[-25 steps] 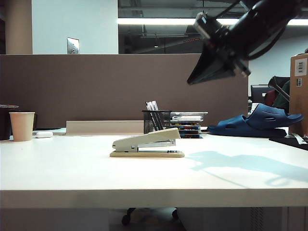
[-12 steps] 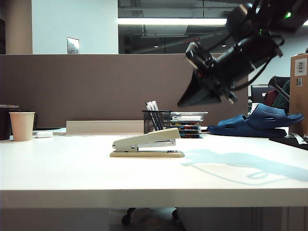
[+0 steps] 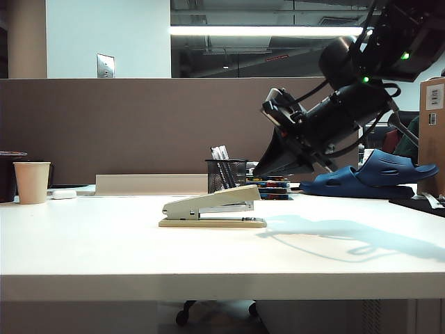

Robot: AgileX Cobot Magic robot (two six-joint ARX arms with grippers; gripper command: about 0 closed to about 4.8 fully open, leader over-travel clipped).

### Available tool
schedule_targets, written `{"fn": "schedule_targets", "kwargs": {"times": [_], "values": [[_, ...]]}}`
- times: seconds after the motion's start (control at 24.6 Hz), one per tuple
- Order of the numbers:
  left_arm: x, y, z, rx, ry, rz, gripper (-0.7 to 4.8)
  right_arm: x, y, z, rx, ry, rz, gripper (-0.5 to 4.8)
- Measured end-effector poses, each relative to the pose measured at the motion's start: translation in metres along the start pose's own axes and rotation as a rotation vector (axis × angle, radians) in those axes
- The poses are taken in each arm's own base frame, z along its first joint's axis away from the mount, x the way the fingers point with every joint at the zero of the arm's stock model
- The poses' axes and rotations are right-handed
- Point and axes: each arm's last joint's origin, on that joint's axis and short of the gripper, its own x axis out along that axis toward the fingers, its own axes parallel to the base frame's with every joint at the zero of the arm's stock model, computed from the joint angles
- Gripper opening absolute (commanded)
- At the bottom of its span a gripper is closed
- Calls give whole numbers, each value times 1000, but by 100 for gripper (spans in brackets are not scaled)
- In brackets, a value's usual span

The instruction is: Press the stapler down.

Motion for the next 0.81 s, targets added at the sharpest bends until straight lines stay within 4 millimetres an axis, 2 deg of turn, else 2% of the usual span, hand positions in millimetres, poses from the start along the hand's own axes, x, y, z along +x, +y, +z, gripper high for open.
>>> {"fn": "schedule_targets", "kwargs": {"times": [0.81], "values": [[0,1,0,0,0,25,-6,20,-7,-8,15,-1,13,-9]]}}
